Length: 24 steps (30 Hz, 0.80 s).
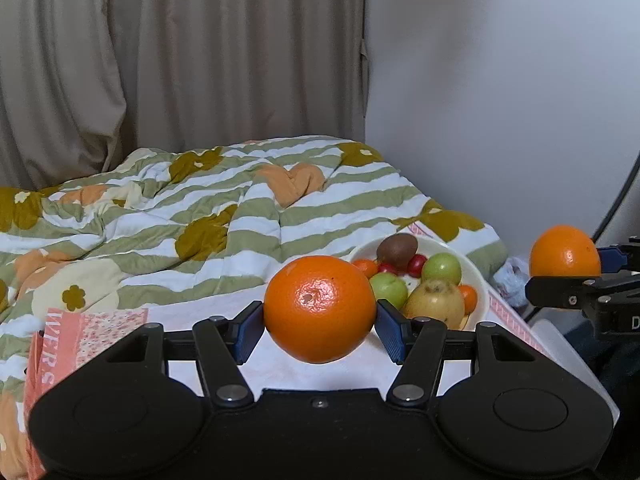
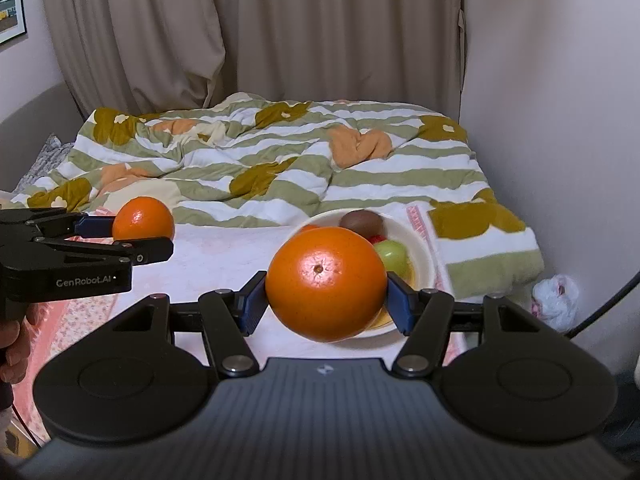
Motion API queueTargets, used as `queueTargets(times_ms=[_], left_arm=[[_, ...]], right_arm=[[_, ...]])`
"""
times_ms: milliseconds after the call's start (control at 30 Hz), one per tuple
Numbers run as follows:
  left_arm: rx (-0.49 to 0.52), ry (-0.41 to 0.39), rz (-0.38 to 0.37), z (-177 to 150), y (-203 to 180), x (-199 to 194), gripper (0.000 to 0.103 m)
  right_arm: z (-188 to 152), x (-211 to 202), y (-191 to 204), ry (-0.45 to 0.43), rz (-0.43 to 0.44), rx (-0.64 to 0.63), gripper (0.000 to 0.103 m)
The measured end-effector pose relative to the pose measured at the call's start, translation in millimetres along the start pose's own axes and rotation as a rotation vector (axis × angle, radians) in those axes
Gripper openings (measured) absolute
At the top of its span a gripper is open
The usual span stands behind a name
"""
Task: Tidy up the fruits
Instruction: 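Carry the orange to the white bowl while the right tool carries its orange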
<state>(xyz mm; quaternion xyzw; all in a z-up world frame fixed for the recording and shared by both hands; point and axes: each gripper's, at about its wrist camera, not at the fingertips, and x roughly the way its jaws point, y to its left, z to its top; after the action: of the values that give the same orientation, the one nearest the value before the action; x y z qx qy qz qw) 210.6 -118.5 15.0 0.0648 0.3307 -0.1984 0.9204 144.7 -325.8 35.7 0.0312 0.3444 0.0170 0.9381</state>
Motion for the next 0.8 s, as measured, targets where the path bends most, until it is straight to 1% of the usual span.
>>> queueTargets(times_ms=[200, 500, 800], left_arm=[[-0.046, 0.004, 0.035, 14.1, -38.2, 18.3, 0.064], [-0.083, 0.028, 0.083, 34.4, -86.2, 70.2, 0.064], [-0.07, 0.105, 0.073, 46.6, -101.6, 138.6, 0.064]], right_arm=[[13.4, 12.7, -50.3, 0.009, 0.035, -0.042, 0.077], [33.7, 57.2, -117.9, 0.038, 0.092, -0.089, 0.077], [47.0, 105.7, -149.2, 0.075, 0.104, -0.071, 0.077]])
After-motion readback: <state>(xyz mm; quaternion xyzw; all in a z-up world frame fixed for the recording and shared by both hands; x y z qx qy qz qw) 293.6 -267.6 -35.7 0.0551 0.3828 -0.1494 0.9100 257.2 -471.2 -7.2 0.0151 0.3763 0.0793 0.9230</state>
